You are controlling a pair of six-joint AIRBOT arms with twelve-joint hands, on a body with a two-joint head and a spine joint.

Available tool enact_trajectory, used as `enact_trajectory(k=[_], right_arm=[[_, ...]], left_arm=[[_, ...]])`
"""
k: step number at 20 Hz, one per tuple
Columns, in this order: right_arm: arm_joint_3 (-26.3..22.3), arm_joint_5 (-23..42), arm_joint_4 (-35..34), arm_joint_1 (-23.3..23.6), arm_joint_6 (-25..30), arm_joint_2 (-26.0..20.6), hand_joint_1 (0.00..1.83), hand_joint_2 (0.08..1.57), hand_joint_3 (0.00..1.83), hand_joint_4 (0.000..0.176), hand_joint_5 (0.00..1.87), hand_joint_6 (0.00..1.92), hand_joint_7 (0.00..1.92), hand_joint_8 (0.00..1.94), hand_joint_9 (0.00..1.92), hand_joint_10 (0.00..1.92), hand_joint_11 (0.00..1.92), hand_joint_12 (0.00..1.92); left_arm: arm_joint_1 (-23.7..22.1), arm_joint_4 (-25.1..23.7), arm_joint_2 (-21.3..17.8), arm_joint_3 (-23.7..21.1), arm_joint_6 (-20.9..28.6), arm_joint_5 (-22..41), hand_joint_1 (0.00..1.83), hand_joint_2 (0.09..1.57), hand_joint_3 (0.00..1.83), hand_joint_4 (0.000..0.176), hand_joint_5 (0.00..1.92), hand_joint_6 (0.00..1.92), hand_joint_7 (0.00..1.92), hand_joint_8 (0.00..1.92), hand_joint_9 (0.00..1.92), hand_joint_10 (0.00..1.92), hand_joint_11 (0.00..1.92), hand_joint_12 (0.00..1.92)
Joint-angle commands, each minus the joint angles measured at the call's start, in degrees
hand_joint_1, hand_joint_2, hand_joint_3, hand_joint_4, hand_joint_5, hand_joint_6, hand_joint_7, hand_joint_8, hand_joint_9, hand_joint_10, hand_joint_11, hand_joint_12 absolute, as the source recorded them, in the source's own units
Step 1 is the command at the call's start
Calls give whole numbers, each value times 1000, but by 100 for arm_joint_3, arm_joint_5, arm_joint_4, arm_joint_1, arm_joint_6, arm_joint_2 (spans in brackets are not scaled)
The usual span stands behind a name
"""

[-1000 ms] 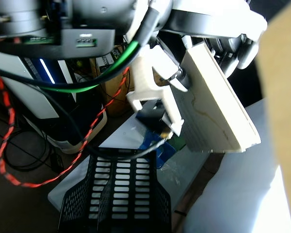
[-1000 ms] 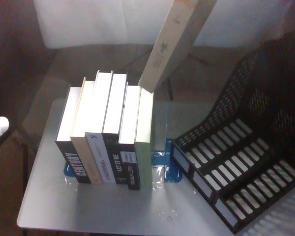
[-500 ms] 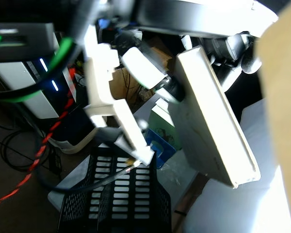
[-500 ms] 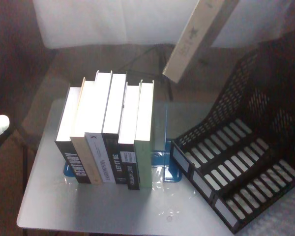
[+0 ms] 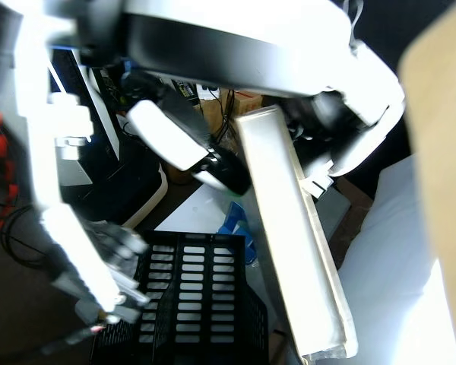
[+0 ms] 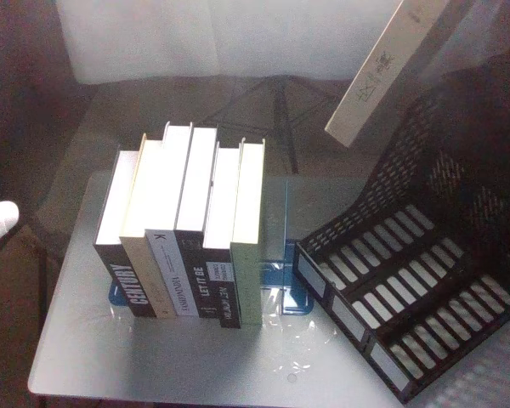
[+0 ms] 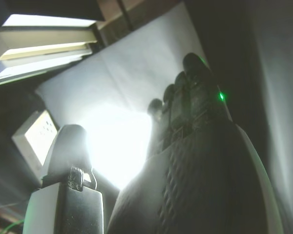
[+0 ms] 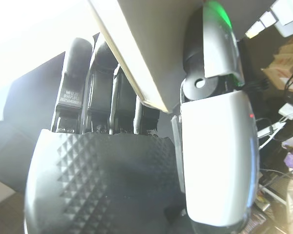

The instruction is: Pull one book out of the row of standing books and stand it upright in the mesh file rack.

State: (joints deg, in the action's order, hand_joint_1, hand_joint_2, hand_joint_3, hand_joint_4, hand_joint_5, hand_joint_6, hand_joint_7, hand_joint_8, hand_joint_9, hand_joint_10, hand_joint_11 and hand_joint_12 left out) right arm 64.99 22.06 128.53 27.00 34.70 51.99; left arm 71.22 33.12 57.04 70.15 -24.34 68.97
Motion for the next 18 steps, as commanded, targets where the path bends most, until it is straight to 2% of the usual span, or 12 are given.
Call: enact_trajectory(k=[1,3,4,7,10,11,12,13,15,16,17,18], right_arm=[[-28,-386,167,153,168,-98,1299,1229,3,0,839,1288,761,1338,532,1540,80,1921],[-56,-309,751,326,678,-170,1333,1230,0,0,816,1238,773,1366,588,1605,171,1921],[-62,-257,920,432,827,-208,1343,1215,0,0,802,1241,821,1261,653,1591,277,1921],[-115,-220,1257,451,1052,-255,1329,1216,0,0,850,1209,819,1292,600,1608,189,1921],[-123,-204,1338,302,1063,-243,1208,1210,2,0,863,1206,764,1366,549,1606,248,1921],[-126,-207,1398,235,1062,-223,1340,1214,9,0,790,1145,789,1342,674,1647,514,1921],[-123,-209,1433,179,1062,-204,1341,1220,5,0,802,1136,801,1368,633,1650,371,1921],[-118,-209,1447,117,1062,-185,1341,1220,3,0,805,1165,813,1347,614,1638,285,1921],[-112,-209,1520,22,1061,-157,1352,1202,0,0,799,1124,843,1291,703,1578,451,1911],[-114,-209,1566,-29,1061,-145,1358,1190,0,0,807,1100,860,1253,753,1536,574,1828],[-118,-223,1647,-99,1089,-134,1363,1173,0,0,816,1167,890,1134,804,1452,615,1725],[-127,-244,1708,-153,1102,-133,1366,1163,0,0,828,1144,907,1101,830,1424,668,1705]], left_arm=[[-51,84,-22,22,18,672,466,1355,0,61,17,0,0,0,0,0,0,359],[-52,84,-19,20,18,667,436,1360,2,69,5,0,0,0,0,0,0,411],[-52,88,-20,16,19,666,449,1359,1,72,7,2,0,0,0,0,0,401],[-52,102,-15,7,18,661,466,1358,0,61,20,6,0,0,0,0,0,398],[-53,102,-6,-3,7,624,476,1357,0,65,19,3,0,0,0,0,0,422],[-52,104,-10,-11,7,624,463,1358,0,62,18,2,0,0,0,0,0,377],[-51,109,-18,-19,7,629,465,1358,0,49,25,1,0,0,0,0,0,477],[-51,112,-33,-31,-2,632,458,1356,0,52,23,0,0,0,0,0,0,458],[-51,118,-34,-33,-5,631,474,1356,0,34,41,6,0,0,0,0,0,442],[-49,121,-31,-31,-5,619,483,1355,0,36,43,3,0,0,0,0,0,405],[-49,121,-30,-31,-7,611,474,1353,0,46,41,1,0,0,0,0,0,391],[-48,126,-30,-31,-7,613,468,1350,0,44,44,1,0,0,0,0,0,423]])
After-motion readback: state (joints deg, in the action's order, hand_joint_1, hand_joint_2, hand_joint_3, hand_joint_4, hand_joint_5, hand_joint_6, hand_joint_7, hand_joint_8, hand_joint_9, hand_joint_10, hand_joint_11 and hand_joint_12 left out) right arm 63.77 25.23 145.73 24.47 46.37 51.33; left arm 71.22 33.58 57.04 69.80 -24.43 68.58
